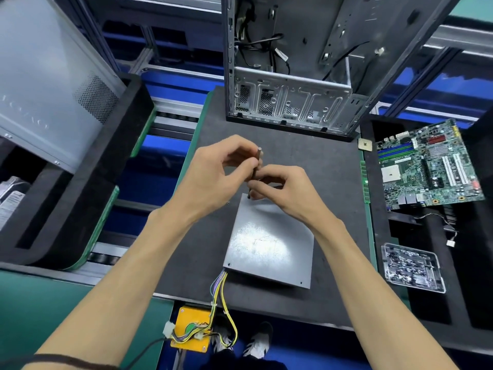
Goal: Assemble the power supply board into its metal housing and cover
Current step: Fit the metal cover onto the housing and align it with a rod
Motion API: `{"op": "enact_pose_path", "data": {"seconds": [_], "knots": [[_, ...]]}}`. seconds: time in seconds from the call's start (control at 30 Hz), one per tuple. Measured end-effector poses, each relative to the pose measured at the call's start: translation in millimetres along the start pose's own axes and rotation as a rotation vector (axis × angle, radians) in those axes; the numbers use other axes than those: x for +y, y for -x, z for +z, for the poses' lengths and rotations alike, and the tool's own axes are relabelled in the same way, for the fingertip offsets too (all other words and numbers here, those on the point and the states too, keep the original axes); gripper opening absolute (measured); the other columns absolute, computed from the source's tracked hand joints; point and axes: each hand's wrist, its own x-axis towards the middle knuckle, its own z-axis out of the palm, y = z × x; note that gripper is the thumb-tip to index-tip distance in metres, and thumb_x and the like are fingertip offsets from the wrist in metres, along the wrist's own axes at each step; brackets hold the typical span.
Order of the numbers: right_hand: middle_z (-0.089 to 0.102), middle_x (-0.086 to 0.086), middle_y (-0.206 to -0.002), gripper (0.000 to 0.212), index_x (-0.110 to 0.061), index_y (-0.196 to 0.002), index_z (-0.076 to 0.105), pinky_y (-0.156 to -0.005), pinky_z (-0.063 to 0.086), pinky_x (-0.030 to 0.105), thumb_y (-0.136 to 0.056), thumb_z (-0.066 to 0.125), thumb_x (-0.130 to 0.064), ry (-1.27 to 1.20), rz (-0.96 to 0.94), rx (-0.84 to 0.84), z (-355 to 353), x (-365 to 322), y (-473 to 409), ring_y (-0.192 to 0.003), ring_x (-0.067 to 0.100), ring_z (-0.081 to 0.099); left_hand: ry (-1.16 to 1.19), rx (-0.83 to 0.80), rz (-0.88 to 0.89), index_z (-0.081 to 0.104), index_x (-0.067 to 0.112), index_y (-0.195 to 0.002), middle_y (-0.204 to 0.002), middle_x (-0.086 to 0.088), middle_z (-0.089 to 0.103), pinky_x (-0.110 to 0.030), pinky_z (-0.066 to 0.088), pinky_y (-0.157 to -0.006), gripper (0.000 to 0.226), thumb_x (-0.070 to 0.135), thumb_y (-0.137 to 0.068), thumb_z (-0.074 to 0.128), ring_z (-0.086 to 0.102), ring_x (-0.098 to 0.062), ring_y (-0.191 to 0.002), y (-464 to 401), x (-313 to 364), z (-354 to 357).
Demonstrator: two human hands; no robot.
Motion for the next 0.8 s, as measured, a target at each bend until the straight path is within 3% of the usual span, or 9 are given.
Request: {"op": "enact_pose_path", "data": {"seconds": [0.17,0.27,0.33,0.4,0.47,0.57,0.67,0.73,0.8], "knots": [[0.070,0.018,-0.079,0.020,0.007,-0.094,0.067,-0.067,0.063,0.037,-0.089,0.079,-0.008,0.099,-0.052,0.044,7,0,-2,-0.066,0.025,0.074,-0.046,0.052,0.046,0.076,0.006,-0.093,-0.090,-0.005,0.070,-0.030,0.057,-0.083,0.006,0.006,-0.088,0.075,0.069,-0.019,-0.088,2,0,9],[0.071,0.011,-0.087,0.007,-0.005,-0.095,0.070,-0.070,0.065,0.037,-0.091,0.074,0.000,-0.005,-0.040,0.012,6,1,1,-0.075,0.030,0.075,0.024,0.070,-0.062,0.073,0.009,-0.119,-0.092,0.002,0.076,-0.030,0.056,-0.090,0.025,0.006,-0.096,0.064,0.070,-0.008,-0.090,3,-1,8],[0.074,0.007,-0.090,0.016,-0.008,-0.102,0.074,-0.073,0.065,0.035,-0.094,0.068,0.004,0.004,-0.043,0.012,3,4,2,-0.076,0.025,0.076,0.045,0.000,-0.082,0.055,0.016,-0.143,-0.099,0.006,0.077,-0.021,0.053,-0.092,0.043,0.007,-0.101,0.057,0.069,-0.003,-0.089,5,-2,4],[0.076,0.005,-0.092,0.022,-0.005,-0.112,0.074,-0.073,0.064,0.032,-0.094,0.065,0.004,0.076,-0.062,0.025,2,6,1,-0.074,0.020,0.076,-0.020,-0.102,-0.046,0.036,0.027,-0.155,-0.104,0.011,0.076,-0.011,0.047,-0.080,0.057,0.009,-0.104,0.051,0.061,0.002,-0.076,6,-3,3],[0.076,0.003,-0.094,0.022,-0.005,-0.114,0.073,-0.075,0.064,0.035,-0.094,0.065,0.001,0.082,-0.059,0.023,2,8,1,-0.075,0.019,0.076,-0.040,-0.145,-0.039,0.037,0.028,-0.154,-0.110,0.013,0.075,-0.010,0.047,-0.080,0.055,0.008,-0.105,0.048,0.062,0.008,-0.081,7,-3,2],[0.074,0.005,-0.102,0.016,-0.009,-0.107,0.075,-0.077,0.064,0.042,-0.096,0.067,0.000,0.022,-0.061,0.008,5,9,4,-0.085,0.026,0.075,-0.016,-0.173,-0.078,0.043,0.024,-0.151,-0.124,0.013,0.070,-0.025,0.048,-0.103,0.049,0.006,-0.106,0.045,0.063,0.000,-0.115,7,-2,2],[0.073,0.008,-0.099,0.012,-0.001,-0.104,0.077,-0.075,0.064,0.041,-0.097,0.068,-0.001,0.033,-0.097,0.011,6,12,6,-0.082,0.026,0.074,-0.002,-0.243,-0.093,0.039,0.026,-0.154,-0.134,0.016,0.063,-0.020,0.040,-0.110,0.053,0.010,-0.105,0.050,0.053,0.004,-0.129,7,-6,1],[0.071,0.006,-0.095,0.009,-0.003,-0.101,0.076,-0.073,0.064,0.040,-0.097,0.068,-0.001,0.057,-0.118,0.040,7,15,6,-0.077,0.021,0.074,0.001,-0.189,-0.070,0.043,0.025,-0.151,-0.136,0.014,0.062,-0.018,0.039,-0.110,0.052,0.013,-0.102,0.054,0.052,0.001,-0.131,8,-13,-6],[0.069,0.004,-0.095,0.007,-0.004,-0.099,0.074,-0.070,0.064,0.040,-0.097,0.068,-0.001,0.076,-0.138,0.082,10,17,6,-0.075,0.019,0.074,0.045,-0.004,-0.130,0.057,0.021,-0.140,-0.123,0.010,0.070,-0.021,0.048,-0.102,0.041,0.010,-0.101,0.050,0.062,-0.004,-0.120,12,-28,-12]]}}
